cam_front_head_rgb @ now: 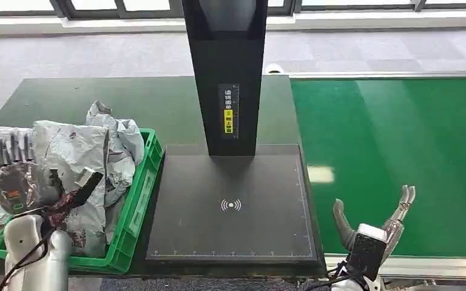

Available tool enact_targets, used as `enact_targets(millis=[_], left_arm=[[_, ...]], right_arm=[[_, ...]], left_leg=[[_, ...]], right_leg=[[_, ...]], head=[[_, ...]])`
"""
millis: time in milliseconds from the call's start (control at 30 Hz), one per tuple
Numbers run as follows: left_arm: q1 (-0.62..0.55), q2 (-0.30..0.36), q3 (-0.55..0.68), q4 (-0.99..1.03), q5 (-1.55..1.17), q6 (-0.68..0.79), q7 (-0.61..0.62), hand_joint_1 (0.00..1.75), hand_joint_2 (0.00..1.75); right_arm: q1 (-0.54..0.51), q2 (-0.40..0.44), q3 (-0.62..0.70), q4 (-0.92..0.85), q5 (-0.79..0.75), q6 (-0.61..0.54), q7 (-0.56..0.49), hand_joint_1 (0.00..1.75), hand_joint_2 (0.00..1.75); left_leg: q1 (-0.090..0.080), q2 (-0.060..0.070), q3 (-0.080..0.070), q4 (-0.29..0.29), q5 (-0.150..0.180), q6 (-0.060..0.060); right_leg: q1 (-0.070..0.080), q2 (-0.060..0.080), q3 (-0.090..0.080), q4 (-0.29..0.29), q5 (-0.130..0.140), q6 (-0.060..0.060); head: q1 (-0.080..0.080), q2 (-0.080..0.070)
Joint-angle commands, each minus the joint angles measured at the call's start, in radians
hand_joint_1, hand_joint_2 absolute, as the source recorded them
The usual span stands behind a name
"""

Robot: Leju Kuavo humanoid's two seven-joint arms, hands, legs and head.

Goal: Moved the parcel from conveyor to table for the left to box.

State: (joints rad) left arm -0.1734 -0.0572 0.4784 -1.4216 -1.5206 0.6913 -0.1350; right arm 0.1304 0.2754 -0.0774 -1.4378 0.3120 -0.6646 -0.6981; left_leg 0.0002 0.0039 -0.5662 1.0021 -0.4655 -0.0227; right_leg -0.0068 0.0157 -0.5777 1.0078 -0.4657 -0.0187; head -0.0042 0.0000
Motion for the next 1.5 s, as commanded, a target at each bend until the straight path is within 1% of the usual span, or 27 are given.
enact_targets(millis=[33, 100, 167, 233, 267, 300, 333, 400, 467, 500, 533, 567, 667, 700, 733, 767, 1167, 1200, 1367, 1433, 1500], left_arm=[[-0.028, -0.097, 0.27, -0.405, -0.05, 0.007, -0.256, 0.0, 1.75], [-0.05, -0.107, 0.31, -0.379, -0.05, 0.007, -0.331, 0.0, 1.75], [-0.05, -0.111, 0.336, -0.393, -0.05, 0.007, -0.349, 0.0, 1.75], [0.016, -0.073, 0.269, -0.349, -0.05, 0.007, -0.322, 0.0, 1.75], [0.056, -0.043, 0.161, -0.281, -0.021, 0.007, -0.259, 0.0, 1.75], [0.095, -0.002, 0.14, -0.25, -0.044, 0.007, -0.209, 0.0, 1.75], [0.113, 0.037, 0.085, -0.2, 0.065, -0.01, -0.24, 0.0, 1.75], [0.13, 0.11, 0.049, -0.166, 0.12, -0.089, -0.277, 0.0, 1.75], [0.138, 0.14, 0.053, -0.142, 0.121, -0.124, -0.288, 0.0, 1.75], [0.147, 0.154, 0.056, -0.138, 0.138, -0.132, -0.302, 0.0, 1.75], [0.152, 0.161, 0.053, -0.134, 0.146, -0.146, -0.315, 0.0, 1.75], [0.155, 0.161, 0.055, -0.133, 0.147, -0.146, -0.316, 0.0, 1.75], [0.162, 0.163, 0.051, -0.131, 0.14, -0.205, -0.336, 0.0, 1.75], [0.166, 0.17, 0.049, -0.117, 0.134, -0.245, -0.341, 0.0, 1.75], [0.166, 0.17, 0.049, -0.117, 0.134, -0.245, -0.341, 0.0, 1.75], [0.171, 0.182, 0.046, -0.103, 0.119, -0.286, -0.341, 0.0, 1.75], [0.171, 0.182, 0.046, -0.103, 0.119, -0.286, -0.341, 0.0, 1.75], [0.176, 0.195, 0.042, -0.093, 0.133, -0.328, -0.357, 0.0, 1.75], [0.197, 0.227, 0.033, -0.072, 0.178, -0.417, -0.402, 0.0, 1.75], [0.217, 0.247, 0.056, -0.079, 0.219, -0.445, -0.42, 0.0, 1.75], [0.23, 0.252, 0.074, -0.092, 0.248, -0.454, -0.431, 0.0, 1.75]], right_arm=[[-0.011, 0.021, -0.004, 0.037, -0.016, -0.024, 0.0, 0.0, 1.75], [-0.009, 0.021, -0.007, 0.034, -0.018, -0.02, 0.0, 0.0, 1.75], [-0.009, 0.023, -0.009, 0.038, -0.017, -0.015, 0.0, 0.0, 1.75], [-0.01, 0.004, -0.001, 0.056, -0.026, -0.025, 0.0, 0.0, 1.75], [-0.007, -0.004, 0.006, 0.055, -0.037, -0.033, 0.0, 0.0, 1.75], [-0.003, -0.015, 0.008, 0.054, -0.047, -0.034, 0.0, 0.0, 1.75], [-0.003, -0.018, 0.005, 0.056, -0.048, -0.034, 0.0, 0.0, 1.75], [-0.006, -0.027, 0.005, 0.055, -0.06, -0.034, 0.0, 0.0, 1.75], [-0.01, -0.029, 0.003, 0.059, -0.063, -0.034, 0.0, 0.0, 1.75], [-0.01, -0.03, 0.002, 0.06, -0.066, -0.033, 0.0, 0.0, 1.75], [-0.012, -0.031, 0.003, 0.063, -0.068, -0.033, 0.0, 0.0, 1.75], [-0.013, -0.031, 0.002, 0.064, -0.069, -0.033, 0.0, 0.0, 1.75], [-0.01, -0.017, -0.004, 0.056, -0.071, -0.021, 0.0, 0.0, 1.75], [-0.007, -0.003, -0.008, 0.049, -0.057, -0.02, 0.0, 0.0, 1.75], [-0.007, -0.003, -0.008, 0.049, -0.057, -0.02, 0.0, 0.0, 1.75], [-0.007, 0.002, -0.013, 0.048, -0.05, -0.014, 0.0, 0.0, 1.75], [-0.007, 0.002, -0.013, 0.048, -0.05, -0.014, 0.0, 0.0, 1.75], [-0.013, -0.008, -0.012, 0.06, -0.039, -0.02, 0.0, 0.0, 1.75], [-0.035, -0.03, -0.005, 0.09, -0.068, -0.027, 0.0, 0.0, 1.75], [-0.037, -0.028, -0.004, 0.094, -0.071, -0.025, 0.0, 0.0, 1.75], [-0.036, -0.027, -0.003, 0.095, -0.072, -0.026, 0.0, 0.0, 1.75]], left_leg=[[0.002, 0.001, -0.001, 0.001, -0.001, 0.0], [0.002, -0.001, 0.0, 0.0, -0.001, 0.0], [0.001, -0.002, 0.0, 0.0, 0.0, 0.0], [0.001, -0.001, 0.0, -0.001, 0.0, 0.0], [0.001, 0.001, 0.001, -0.002, 0.0, 0.0], [0.0, -0.003, 0.002, -0.003, 0.001, 0.0], [0.0, -0.003, 0.002, -0.004, 0.001, 0.0], [0.0, -0.004, 0.004, -0.005, 0.001, 0.0], [0.001, -0.003, 0.002, -0.004, 0.001, -0.001], [0.001, -0.004, 0.003, -0.004, 0.001, -0.001], [0.001, -0.004, 0.002, -0.004, 0.001, -0.001], [0.0, -0.002, 0.002, -0.002, 0.0, -0.001], [0.001, -0.003, 0.001, -0.002, 0.0, 0.0], [0.001, -0.003, 0.001, -0.002, 0.0, -0.001], [0.001, -0.003, 0.001, -0.002, 0.0, -0.001], [0.001, -0.003, 0.001, -0.002, 0.0, -0.001], [0.001, -0.004, 0.001, -0.002, 0.0, -0.001], [0.001, -0.004, 0.0, -0.002, 0.0, -0.001], [0.001, -0.003, 0.001, -0.003, 0.0, -0.001], [0.001, -0.002, 0.001, -0.001, 0.0, -0.001], [0.001, -0.002, 0.001, -0.001, -0.001, -0.001]], right_leg=[[0.002, 0.0, -0.001, 0.0, 0.0, 0.001], [0.002, -0.002, 0.0, -0.001, 0.0, 0.001], [0.001, -0.002, 0.0, -0.001, -0.001, 0.0], [0.001, -0.002, 0.001, -0.002, 0.0, 0.001], [0.001, 0.0, 0.001, -0.003, 0.0, 0.001], [0.0, -0.003, 0.002, -0.003, -0.001, 0.0], [0.0, -0.004, 0.003, -0.004, 0.0, 0.0], [0.0, -0.005, 0.004, -0.004, -0.001, 0.0], [0.001, -0.004, 0.002, -0.004, -0.001, 0.0], [0.001, -0.005, 0.003, -0.005, 0.0, 0.0], [0.001, -0.005, 0.003, -0.004, 0.0, 0.0], [0.001, -0.003, 0.001, -0.002, -0.001, 0.0], [0.001, -0.003, 0.001, -0.002, -0.001, 0.0], [0.001, -0.003, 0.001, -0.002, -0.001, 0.0], [0.001, -0.004, 0.001, -0.002, -0.001, 0.0], [0.001, -0.004, 0.001, -0.003, -0.001, 0.0], [0.001, -0.005, 0.001, -0.002, -0.001, 0.0], [0.001, -0.005, 0.001, -0.002, -0.001, 0.0], [0.001, -0.004, 0.002, -0.003, -0.001, 0.0], [0.001, -0.003, 0.001, -0.001, -0.001, -0.001], [0.001, -0.002, 0.001, -0.002, -0.001, -0.001]], head=[[0.0, 0.0], [0.0, 0.0], [0.0, 0.0], [0.0, 0.0], [0.0, 0.0], [0.0, 0.0], [0.0, 0.0], [0.0, 0.0], [0.0, 0.0], [0.0, 0.0], [0.0, 0.0], [0.0, 0.0], [0.0, 0.0], [0.0, 0.0], [0.0, 0.0], [0.0, 0.0], [0.0, 0.0], [0.0, 0.0], [0.0, 0.0], [0.0, 0.0], [0.0, 0.0]])
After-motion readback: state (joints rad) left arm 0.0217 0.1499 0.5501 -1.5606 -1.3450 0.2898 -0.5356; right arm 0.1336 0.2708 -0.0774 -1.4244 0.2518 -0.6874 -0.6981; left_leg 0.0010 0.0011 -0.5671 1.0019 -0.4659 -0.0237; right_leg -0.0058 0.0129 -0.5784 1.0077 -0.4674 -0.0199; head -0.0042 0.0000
